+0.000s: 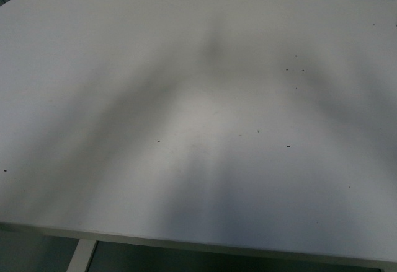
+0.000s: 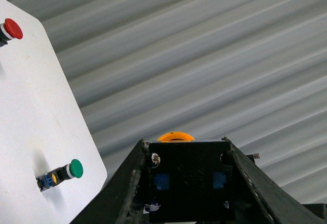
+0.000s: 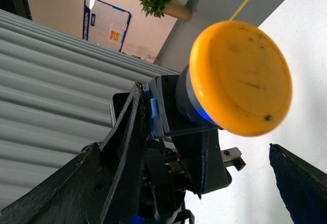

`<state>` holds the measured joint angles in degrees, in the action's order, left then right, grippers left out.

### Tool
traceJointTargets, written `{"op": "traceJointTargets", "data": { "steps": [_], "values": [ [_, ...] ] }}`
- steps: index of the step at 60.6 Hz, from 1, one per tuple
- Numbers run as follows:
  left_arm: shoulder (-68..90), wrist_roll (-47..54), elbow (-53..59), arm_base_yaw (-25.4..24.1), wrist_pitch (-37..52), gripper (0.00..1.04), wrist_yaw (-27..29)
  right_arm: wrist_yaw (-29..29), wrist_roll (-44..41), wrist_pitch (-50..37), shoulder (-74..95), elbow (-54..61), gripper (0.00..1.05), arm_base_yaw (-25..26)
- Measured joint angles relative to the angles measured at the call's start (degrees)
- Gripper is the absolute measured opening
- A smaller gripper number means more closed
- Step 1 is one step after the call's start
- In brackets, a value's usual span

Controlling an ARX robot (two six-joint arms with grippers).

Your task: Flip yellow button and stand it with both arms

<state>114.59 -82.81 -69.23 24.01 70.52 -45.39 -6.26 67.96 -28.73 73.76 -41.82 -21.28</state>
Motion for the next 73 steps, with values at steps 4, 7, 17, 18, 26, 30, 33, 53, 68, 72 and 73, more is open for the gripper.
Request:
{"op": "traceJointTargets", "data": {
  "steps": [4,7,17,18,26,30,33,53,68,72,73],
  "values": [
    [0.0,0.0,0.0,0.0,0.0,0.36,0.0,0.0,0.0,-0.2,1.1,-1.2,0.97,0.1],
    [0.0,0.0,0.0,0.0,0.0,0.36,0.0,0.0,0.0,-0.2,1.6,-1.6,0.97,0.1],
    [0.0,0.0,0.0,0.0,0.0,0.36,0.0,0.1,0.0,-0.3,3.3,-3.1,0.97,0.4],
    [0.0,0.0,0.0,0.0,0.0,0.36,0.0,0.1,0.0,-0.3,3.5,-3.2,0.97,0.4],
    [0.0,0.0,0.0,0.0,0.0,0.36,0.0,0.1,0.0,-0.4,4.3,-3.7,0.97,1.1],
    [0.0,0.0,0.0,0.0,0.0,0.36,0.0,-0.4,0.3,-0.8,4.6,-3.8,0.97,1.7],
    [0.0,0.0,0.0,0.0,0.0,0.36,0.0,-0.7,0.5,-0.9,5.0,-4.3,0.88,2.2],
    [0.0,-2.9,0.1,0.0,-0.1,0.35,1.1,-1.6,4.5,-2.1,6.7,-5.4,0.40,4.0],
    [0.0,-4.1,0.1,0.0,-0.1,0.35,1.2,-1.4,5.4,-2.7,6.4,-5.0,0.35,4.0],
    [0.0,-4.2,0.1,0.0,-0.1,0.36,0.8,-1.4,5.4,-2.9,6.1,-4.6,0.35,4.0],
    [0.0,-4.1,0.1,0.0,-0.1,0.40,0.7,-1.4,5.3,-3.0,6.0,-4.4,0.34,4.0]
  ]
}}
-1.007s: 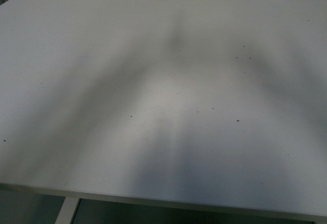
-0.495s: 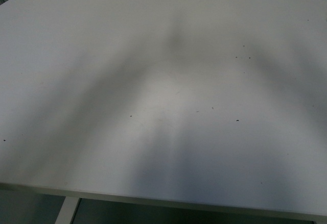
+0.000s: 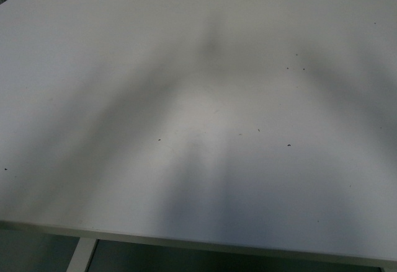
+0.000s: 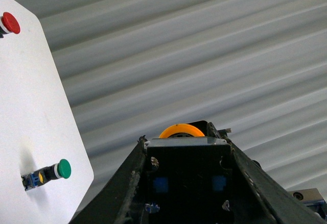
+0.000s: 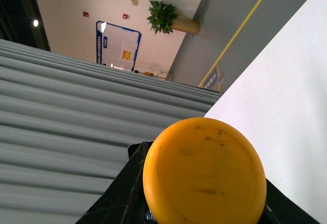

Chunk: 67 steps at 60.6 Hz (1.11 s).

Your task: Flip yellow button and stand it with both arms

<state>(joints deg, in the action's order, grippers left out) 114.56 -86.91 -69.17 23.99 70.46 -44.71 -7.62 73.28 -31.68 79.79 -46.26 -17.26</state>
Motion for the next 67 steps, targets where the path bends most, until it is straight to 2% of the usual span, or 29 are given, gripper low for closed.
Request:
{"op": "traceJointTargets", "data": {
  "steps": [20,63,67],
  "values": [
    [0.0,4.0,0.0,0.0,0.0,1.00,-0.7,0.7,-2.5,-0.9,-0.5,2.5,0.33,-0.1],
    [0.0,4.3,0.0,0.0,-0.1,0.98,-0.3,1.2,-4.9,-2.3,0.9,2.6,0.33,2.6],
    [-6.1,23.1,4.1,1.7,-17.0,0.84,29.6,1.7,-5.1,-2.5,1.1,3.2,0.33,2.8]
  ]
}}
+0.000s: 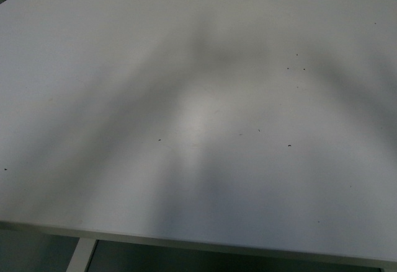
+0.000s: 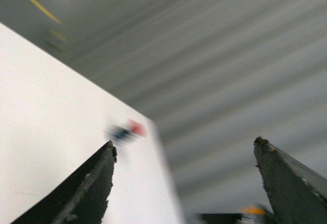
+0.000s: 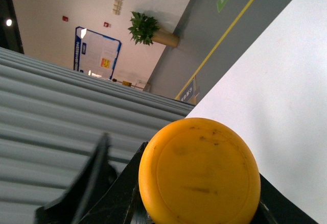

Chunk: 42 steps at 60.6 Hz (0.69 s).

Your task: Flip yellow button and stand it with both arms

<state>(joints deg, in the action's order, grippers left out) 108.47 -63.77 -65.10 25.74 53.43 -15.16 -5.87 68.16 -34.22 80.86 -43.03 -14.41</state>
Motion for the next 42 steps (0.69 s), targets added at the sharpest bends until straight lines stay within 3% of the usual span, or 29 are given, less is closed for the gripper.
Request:
{"op": "traceJointTargets", "data": {
  "steps": [1,4,9,17,28,42],
  "values": [
    [-3.1,8.4,2.9,0.0,-4.9,0.79,9.3,0.0,0.0,-0.1,0.2,0.2,0.33,0.0],
    [-8.0,21.0,8.5,-0.4,-7.9,0.70,22.3,0.0,0.0,-0.1,0.5,0.7,0.33,0.2],
    [-14.7,41.5,17.0,-2.8,-6.1,0.56,34.0,0.4,0.0,-0.1,0.5,1.4,0.33,0.5],
    [-21.7,56.2,27.8,-7.6,-2.8,0.34,34.0,0.3,-0.2,-0.2,0.5,1.7,0.33,0.7],
    [-29.1,61.6,39.3,-10.9,-0.6,0.04,29.0,-0.1,-0.9,-0.2,0.3,1.9,0.33,0.9],
    [-38.7,62.9,49.2,-15.6,0.1,0.04,25.2,0.0,-2.1,-0.1,-0.3,1.9,0.32,2.2]
  ]
}}
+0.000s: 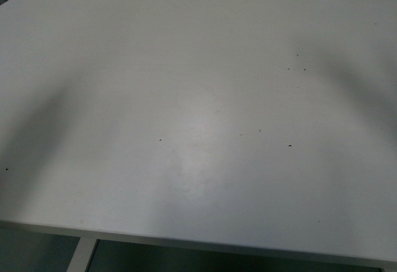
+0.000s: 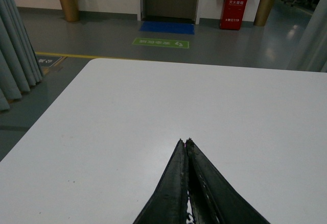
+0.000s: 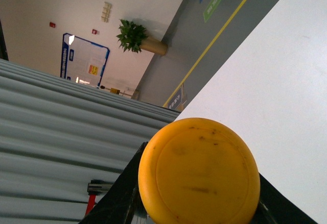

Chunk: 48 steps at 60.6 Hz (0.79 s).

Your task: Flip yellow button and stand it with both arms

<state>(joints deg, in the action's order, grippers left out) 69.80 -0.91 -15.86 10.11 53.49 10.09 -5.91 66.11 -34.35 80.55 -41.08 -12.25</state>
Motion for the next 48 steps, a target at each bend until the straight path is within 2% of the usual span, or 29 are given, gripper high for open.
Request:
{"op": "traceJointTargets", "data": {
  "steps": [24,27,31,48],
  "values": [
    [-16.7,0.4,10.1,-5.1,-6.8,0.04,-5.2,-1.1,-0.7,0.2,-0.2,0.0,0.32,1.9],
    [-18.1,0.4,11.0,-7.1,-7.3,0.04,-8.4,-1.1,-0.9,0.2,-0.2,0.0,0.32,2.0],
    [-18.7,0.5,12.7,-8.9,-5.4,0.04,-9.8,-1.1,-1.0,0.2,-0.2,0.0,0.32,2.1],
    [-30.6,0.5,14.4,-9.9,-15.5,0.04,-9.9,-1.5,-1.9,0.5,-0.2,0.0,0.32,3.3]
  ]
}}
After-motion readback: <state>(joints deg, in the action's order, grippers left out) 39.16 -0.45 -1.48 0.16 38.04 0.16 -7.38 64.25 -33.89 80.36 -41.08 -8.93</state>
